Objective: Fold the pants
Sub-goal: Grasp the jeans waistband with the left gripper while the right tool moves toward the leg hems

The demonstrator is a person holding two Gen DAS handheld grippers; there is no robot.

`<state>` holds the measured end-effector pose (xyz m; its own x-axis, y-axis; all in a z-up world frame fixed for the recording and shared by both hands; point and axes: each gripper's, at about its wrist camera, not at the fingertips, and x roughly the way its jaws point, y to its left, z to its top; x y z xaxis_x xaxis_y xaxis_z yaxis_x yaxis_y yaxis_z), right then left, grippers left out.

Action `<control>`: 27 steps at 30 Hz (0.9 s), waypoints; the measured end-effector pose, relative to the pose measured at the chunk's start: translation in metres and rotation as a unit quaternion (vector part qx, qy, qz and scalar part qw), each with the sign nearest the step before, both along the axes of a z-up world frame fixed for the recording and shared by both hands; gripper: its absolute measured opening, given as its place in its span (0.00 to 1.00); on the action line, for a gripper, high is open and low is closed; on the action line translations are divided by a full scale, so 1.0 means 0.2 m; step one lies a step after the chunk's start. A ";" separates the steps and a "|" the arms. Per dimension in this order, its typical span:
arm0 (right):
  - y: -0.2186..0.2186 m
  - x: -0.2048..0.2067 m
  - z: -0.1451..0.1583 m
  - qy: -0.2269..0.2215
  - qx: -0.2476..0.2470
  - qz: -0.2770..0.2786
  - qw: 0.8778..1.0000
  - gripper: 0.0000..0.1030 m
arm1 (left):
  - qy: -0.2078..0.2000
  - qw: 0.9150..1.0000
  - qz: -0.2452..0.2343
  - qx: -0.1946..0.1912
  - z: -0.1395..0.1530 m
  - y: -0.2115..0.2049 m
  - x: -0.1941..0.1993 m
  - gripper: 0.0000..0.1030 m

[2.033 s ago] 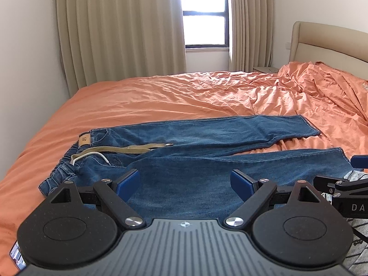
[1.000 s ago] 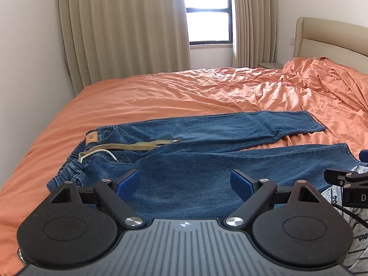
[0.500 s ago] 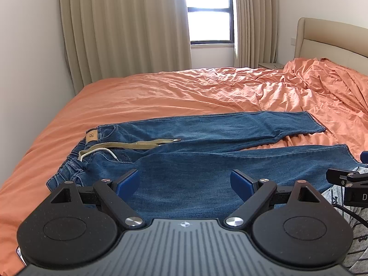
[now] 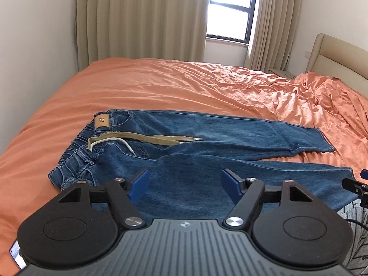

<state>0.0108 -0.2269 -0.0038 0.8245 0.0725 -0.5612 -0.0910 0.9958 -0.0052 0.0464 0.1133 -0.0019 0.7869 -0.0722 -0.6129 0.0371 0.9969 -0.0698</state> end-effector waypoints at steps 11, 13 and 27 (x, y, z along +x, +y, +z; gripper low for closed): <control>-0.02 0.50 -0.23 0.076 0.053 0.000 0.996 0.79 | 0.054 0.998 -0.015 -0.005 -0.10 0.67 0.50 0.71; 0.00 0.57 -0.29 0.090 0.051 -0.010 0.995 0.79 | 0.073 0.997 -0.015 -0.025 -0.17 0.81 0.63 0.72; 0.09 0.85 -0.54 0.157 -0.017 -0.057 0.986 0.79 | 0.175 0.931 -0.040 -0.317 -0.77 1.44 1.10 0.61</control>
